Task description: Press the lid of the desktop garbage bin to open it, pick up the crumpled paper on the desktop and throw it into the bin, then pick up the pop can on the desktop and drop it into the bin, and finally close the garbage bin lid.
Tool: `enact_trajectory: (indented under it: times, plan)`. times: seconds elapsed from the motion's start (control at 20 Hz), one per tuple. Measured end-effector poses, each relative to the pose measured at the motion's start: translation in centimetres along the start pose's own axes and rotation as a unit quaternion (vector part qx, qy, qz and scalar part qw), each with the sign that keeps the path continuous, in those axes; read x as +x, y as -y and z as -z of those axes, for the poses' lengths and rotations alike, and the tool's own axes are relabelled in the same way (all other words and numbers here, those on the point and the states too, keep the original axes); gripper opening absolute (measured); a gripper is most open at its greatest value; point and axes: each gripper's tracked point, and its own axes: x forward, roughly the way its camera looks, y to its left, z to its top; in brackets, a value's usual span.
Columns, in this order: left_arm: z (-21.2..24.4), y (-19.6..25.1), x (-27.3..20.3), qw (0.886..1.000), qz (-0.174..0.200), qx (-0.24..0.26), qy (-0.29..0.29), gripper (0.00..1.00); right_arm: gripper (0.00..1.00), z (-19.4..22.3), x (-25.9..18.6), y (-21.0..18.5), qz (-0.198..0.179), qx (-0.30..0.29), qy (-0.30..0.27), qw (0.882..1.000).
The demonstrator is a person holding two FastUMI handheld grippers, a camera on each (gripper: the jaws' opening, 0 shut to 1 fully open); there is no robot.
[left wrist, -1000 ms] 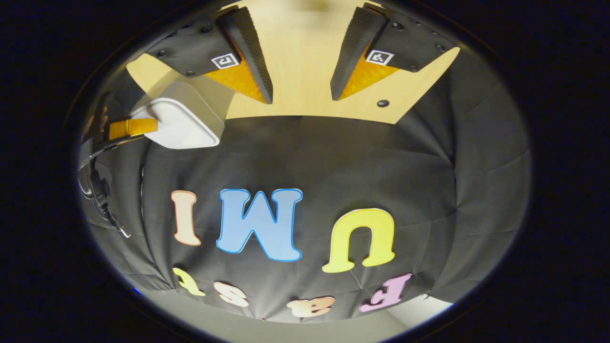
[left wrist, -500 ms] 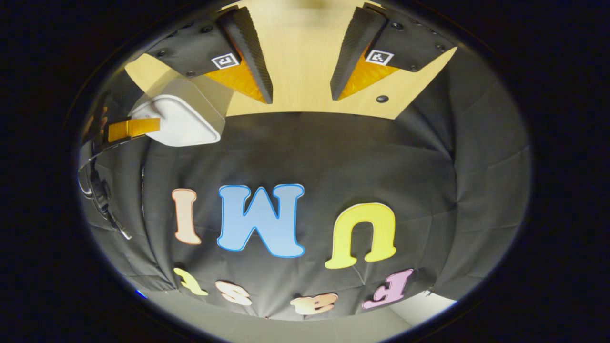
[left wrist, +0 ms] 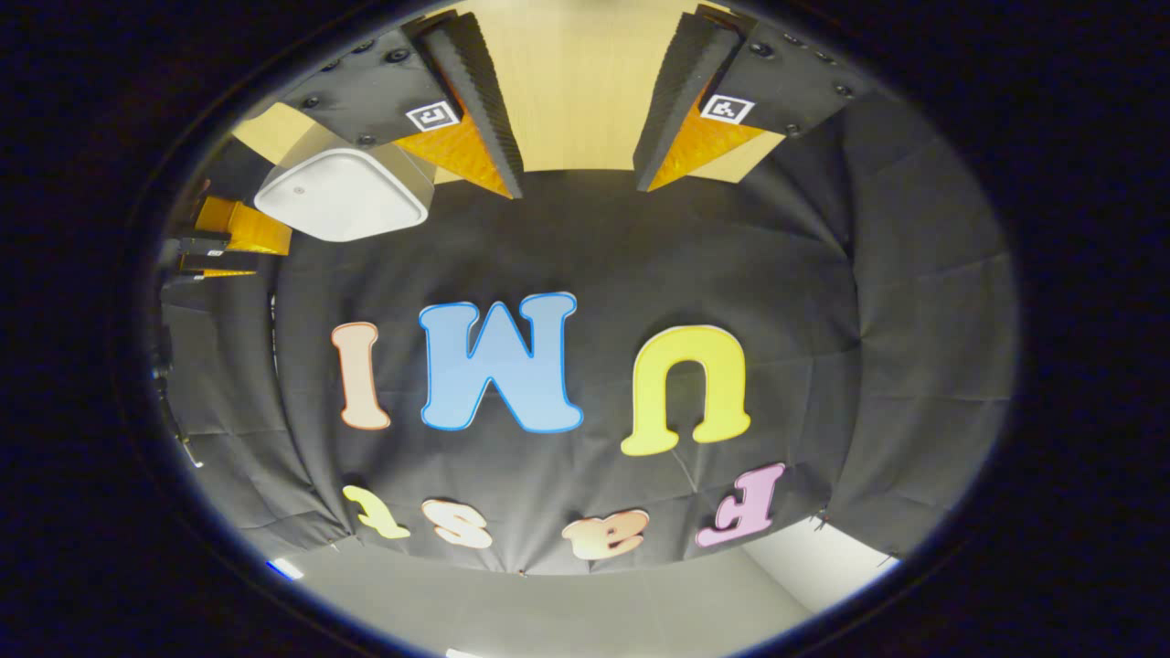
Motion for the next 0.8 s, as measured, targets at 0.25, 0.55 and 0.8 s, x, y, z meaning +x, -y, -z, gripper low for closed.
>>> enact_trajectory:
  times: [0.25, 0.55, 0.8]
  plan:
    - [-3.4, 2.8, -2.9, 0.998, 0.015, 0.029, 0.045, 0.82, 0.94, -2.5, -3.0, 0.4, 0.018, -0.03, 0.064, 0.997]
    - [-4.5, 5.2, -4.9, 0.997, 0.038, 0.024, 0.064, 0.92, 0.94, -3.4, -5.8, 1.3, 0.038, -0.016, 0.075, 0.996]
    - [-4.6, 5.2, -5.3, 0.997, 0.046, 0.023, 0.066, 0.92, 0.94, -4.4, -7.0, 2.1, 0.058, -0.015, 0.089, 0.994]
